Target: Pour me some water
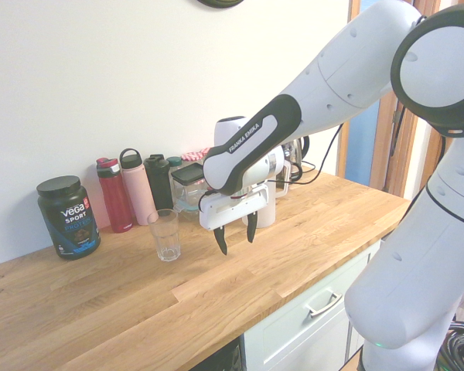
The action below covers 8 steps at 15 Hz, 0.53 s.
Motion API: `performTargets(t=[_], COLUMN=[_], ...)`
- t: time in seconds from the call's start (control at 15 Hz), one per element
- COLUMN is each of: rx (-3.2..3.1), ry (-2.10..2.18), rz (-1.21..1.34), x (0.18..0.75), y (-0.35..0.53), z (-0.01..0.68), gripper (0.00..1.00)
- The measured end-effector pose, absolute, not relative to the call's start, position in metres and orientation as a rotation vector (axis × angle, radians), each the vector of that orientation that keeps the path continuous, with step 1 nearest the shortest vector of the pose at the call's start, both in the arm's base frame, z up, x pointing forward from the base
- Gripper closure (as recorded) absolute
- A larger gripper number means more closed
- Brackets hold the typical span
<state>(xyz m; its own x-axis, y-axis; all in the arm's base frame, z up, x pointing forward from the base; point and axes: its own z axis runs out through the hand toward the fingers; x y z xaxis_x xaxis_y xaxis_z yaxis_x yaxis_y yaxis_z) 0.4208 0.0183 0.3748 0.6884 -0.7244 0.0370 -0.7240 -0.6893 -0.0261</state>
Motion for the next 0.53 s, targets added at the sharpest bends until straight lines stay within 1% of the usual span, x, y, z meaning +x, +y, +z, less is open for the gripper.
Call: performTargets(t=[0.13,0.27,0.4,0.53], rx=[-2.877,-2.877,-2.901,-2.972], ry=[1.238,1.231,1.169,1.019], rz=[-0.066,-0.079,-0.102,-0.111], x=[0.421,0.424,0.423,0.413], y=[0.017,0.018,0.017,0.01], z=[0.375,0.389,0.421,0.461], gripper=[0.0,0.0,0.0,0.0])
